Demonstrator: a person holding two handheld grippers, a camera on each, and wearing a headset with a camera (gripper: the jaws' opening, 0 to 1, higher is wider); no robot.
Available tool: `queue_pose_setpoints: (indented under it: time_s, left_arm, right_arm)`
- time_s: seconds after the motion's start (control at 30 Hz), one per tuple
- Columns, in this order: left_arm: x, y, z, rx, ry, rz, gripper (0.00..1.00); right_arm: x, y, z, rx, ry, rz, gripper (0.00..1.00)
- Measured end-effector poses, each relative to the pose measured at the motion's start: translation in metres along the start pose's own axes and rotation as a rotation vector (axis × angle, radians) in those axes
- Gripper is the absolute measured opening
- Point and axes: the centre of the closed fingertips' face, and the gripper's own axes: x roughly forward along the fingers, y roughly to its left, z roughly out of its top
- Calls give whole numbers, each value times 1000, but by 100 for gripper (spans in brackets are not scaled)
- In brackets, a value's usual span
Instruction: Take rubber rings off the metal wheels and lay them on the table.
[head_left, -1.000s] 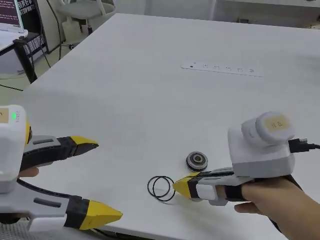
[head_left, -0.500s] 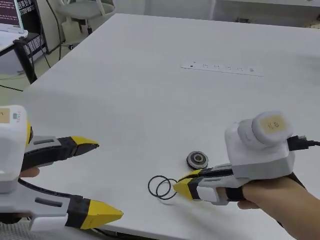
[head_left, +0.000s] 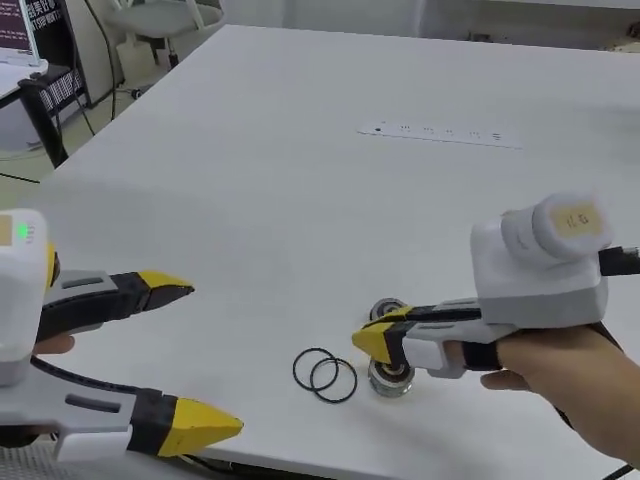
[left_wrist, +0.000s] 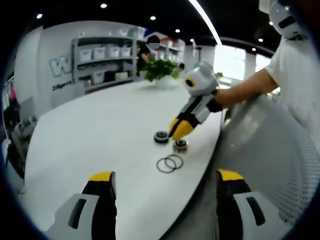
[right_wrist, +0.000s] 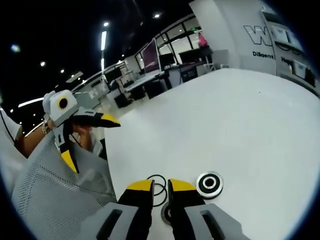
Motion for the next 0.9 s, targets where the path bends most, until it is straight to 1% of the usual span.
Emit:
queue_pose_setpoints:
  time_s: [0.1, 0.2, 0.27, 0.37, 0.47, 0.53, 0.57, 0.6, 0.73, 0.8, 0.9]
  left_arm:
    - [0, 1, 2, -1, -9, 3, 84]
    - [0, 0, 4, 2, -19, -1, 84]
    - [0, -2, 5, 4, -23, -13, 85]
    - [-1, -2, 8, 1, -41, -10, 85]
    - [-2, -1, 10, 1, -49, -9, 85]
    - [-2, -2, 11, 10, -47, -14, 86]
    - [-1, -3, 12, 17, -47, -20, 86]
    - [-1, -4, 14, 27, -47, -26, 87]
    - [2, -5, 25, 44, -59, -41, 87]
    - [3, -6, 35, 57, -74, -50, 87]
    - [5, -6, 54, 90, -103, -60, 88]
  right_arm:
    - [-5, -2, 17, 6, -54, -6, 10]
    - [-11, -9, 34, -16, -94, -34, 12]
    - [-17, -12, 43, -32, -110, -48, 13]
    - [-25, -20, 55, -43, -148, -80, 14]
    - [-33, -29, 65, -21, -195, -104, 14]
    - [-38, -35, 76, 31, -245, -109, 14]
    - [-40, -38, 79, 32, -257, -114, 14]
    - [-43, -43, 83, 37, -277, -131, 14]
    - [-47, -56, 88, 50, -302, -161, 14]
    - [-49, -63, 86, 50, -306, -175, 15]
    - [-52, -72, 77, 49, -296, -194, 15]
